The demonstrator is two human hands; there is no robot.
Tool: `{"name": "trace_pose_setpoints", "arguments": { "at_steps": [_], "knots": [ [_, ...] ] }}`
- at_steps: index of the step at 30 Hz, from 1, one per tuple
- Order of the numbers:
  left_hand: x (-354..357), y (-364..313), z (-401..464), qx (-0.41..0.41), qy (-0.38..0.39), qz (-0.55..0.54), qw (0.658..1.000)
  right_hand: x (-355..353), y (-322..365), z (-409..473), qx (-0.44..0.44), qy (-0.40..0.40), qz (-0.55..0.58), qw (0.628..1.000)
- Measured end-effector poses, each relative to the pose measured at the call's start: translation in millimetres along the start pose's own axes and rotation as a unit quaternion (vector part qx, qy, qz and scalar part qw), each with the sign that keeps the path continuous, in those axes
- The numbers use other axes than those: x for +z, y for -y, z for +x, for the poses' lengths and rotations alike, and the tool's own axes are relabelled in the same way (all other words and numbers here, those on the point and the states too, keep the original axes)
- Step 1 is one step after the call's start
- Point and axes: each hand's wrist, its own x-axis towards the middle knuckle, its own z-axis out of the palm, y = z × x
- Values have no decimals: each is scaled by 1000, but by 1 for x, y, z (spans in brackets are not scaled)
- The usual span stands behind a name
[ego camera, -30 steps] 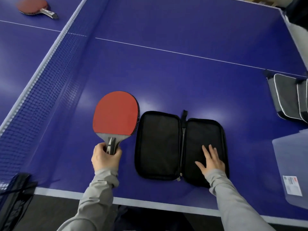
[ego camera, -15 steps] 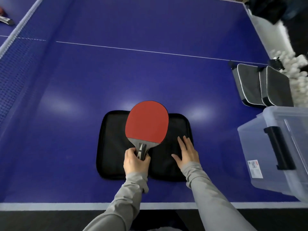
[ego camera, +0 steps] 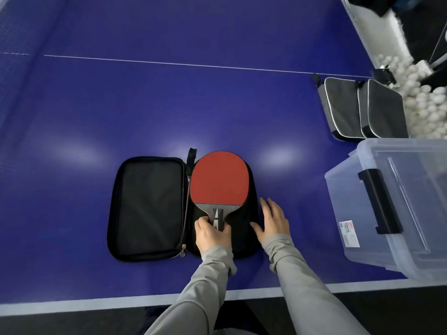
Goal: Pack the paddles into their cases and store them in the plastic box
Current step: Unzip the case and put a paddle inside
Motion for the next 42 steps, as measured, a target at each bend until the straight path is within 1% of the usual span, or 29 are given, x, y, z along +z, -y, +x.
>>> {"name": "trace_pose_setpoints", "arguments": {
  "at_steps": [7, 10, 15, 18, 21, 23, 25, 26, 28, 29, 30, 32, 34, 36, 38, 40, 42],
  "knots": [
    [16, 3, -8, -19, -20, -5, 1000, 5, 0, 0, 3, 11, 3, 1000],
    [21, 7, -10, -14, -30, -8, 999, 8, 0, 0, 3, 4, 5, 1000],
    [23, 15, -3, 2, -46, 48, 998, 10, -3, 0, -4, -1, 3, 1000],
    [22, 19, -2, 16, -36, 41, 998, 11, -5, -1, -15, -9, 10, 1000],
    [15, 21, -2, 28, -6, 30, 999, 13, -6, -2, -18, -13, 12, 1000],
    [4, 24, -3, 52, 15, 9, 998, 14, -7, -3, -17, -17, 13, 1000],
    [-17, 28, -1, 107, 17, -22, 994, 16, -8, -4, -19, -19, 21, 999],
    [-31, 31, 2, 142, -2, -27, 989, 16, -9, -4, -21, -19, 24, 999],
    [-62, 42, 16, 190, -75, -14, 979, 16, -9, -4, -24, -16, 29, 999],
    [-78, 49, 26, 188, -115, -7, 975, 16, -9, -4, -24, -17, 36, 999],
    [-94, 56, 38, 165, -147, 3, 975, 16, -9, -4, -23, -19, 42, 999],
    [-123, 72, 63, 83, -178, 33, 980, 17, -10, -4, -24, -19, 42, 999],
    [-144, 90, 84, 12, -178, 62, 982, 17, -11, -4, -26, -16, 34, 999],
    [-158, 105, 96, -26, -152, 76, 985, 18, -12, -4, -25, -14, 34, 999],
    [-166, 114, 101, -27, -117, 77, 990, 18, -13, -5, -25, -15, 36, 999],
    [-171, 118, 102, -6, -95, 60, 994, 19, -12, -6, -25, -17, 36, 999],
    [-177, 118, 99, 14, -75, -21, 997, 19, -12, -7, -20, -16, 38, 999]
  ]
}}
